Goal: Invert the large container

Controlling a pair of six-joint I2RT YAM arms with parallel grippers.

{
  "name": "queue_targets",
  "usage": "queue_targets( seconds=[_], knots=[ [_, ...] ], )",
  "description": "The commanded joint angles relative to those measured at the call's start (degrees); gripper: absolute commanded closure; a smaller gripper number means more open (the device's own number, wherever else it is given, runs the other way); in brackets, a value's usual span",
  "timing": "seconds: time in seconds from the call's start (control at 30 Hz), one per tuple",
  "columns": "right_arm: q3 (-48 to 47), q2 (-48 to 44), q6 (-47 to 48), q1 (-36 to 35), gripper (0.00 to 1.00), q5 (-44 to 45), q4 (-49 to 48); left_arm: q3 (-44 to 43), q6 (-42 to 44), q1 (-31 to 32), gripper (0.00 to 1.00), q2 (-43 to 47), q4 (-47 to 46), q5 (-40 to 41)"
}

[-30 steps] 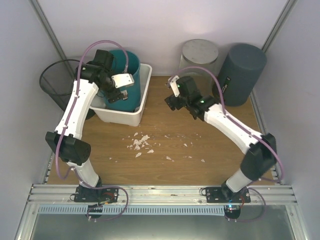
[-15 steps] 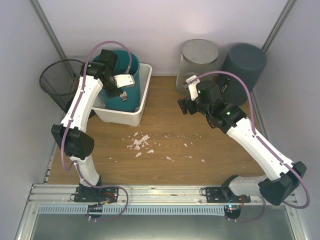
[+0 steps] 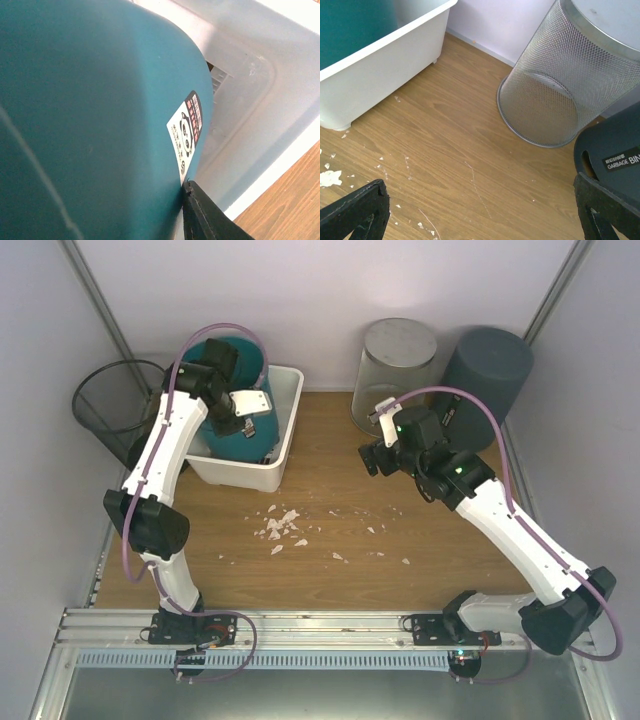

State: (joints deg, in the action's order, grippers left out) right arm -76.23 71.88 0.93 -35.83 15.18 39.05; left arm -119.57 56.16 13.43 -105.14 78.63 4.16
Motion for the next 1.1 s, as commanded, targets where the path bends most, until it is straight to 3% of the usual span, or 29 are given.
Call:
queue_targets(
  seconds=[0.0, 0.1, 0.23, 0.4, 0.67, 0.8, 0.97, 1.07],
  knots=[
    [-0.15, -0.26, -0.84, -0.03, 0.00, -0.94, 1.23, -3.00, 0.28, 0.17, 0.75, 1.93, -0.94, 2.48],
    [0.19, -0.41, -1.90, -0.02, 0.00, -0.83, 1.63, -3.24, 0.52, 0.72, 0.75, 2.02, -0.86, 3.39],
    [0.33, -0.67, -2.41, -0.05, 0.00, -1.22, 1.90, -3.98, 0.78, 1.42, 0.92, 2.15, -0.95, 4.31],
    [0.29, -1.06, -2.51, 0.02, 0.00, -1.26, 2.03, -5.61, -0.03, 2.54, 1.00, 2.34, -1.58, 5.41],
    [-2.71, -4.05, -2.66, -0.03, 0.00, -0.11, 3.46, -10.45, -4.04, 6.87, 1.00, 6.60, -7.43, 6.24],
    [-8.21, -8.10, -3.62, 0.01, 0.00, 3.37, 5.30, -13.22, -13.60, 10.48, 1.00, 12.36, -13.50, -0.61],
    [-16.43, -11.67, -5.47, 0.06, 0.00, 9.98, 9.70, -1.82, -24.62, 15.56, 1.00, 24.06, -26.80, -10.46],
    [-21.56, -13.55, -7.07, -0.01, 0.00, 16.19, 12.74, 4.03, -32.82, 15.75, 1.00, 28.63, -34.22, -20.52]
  ],
)
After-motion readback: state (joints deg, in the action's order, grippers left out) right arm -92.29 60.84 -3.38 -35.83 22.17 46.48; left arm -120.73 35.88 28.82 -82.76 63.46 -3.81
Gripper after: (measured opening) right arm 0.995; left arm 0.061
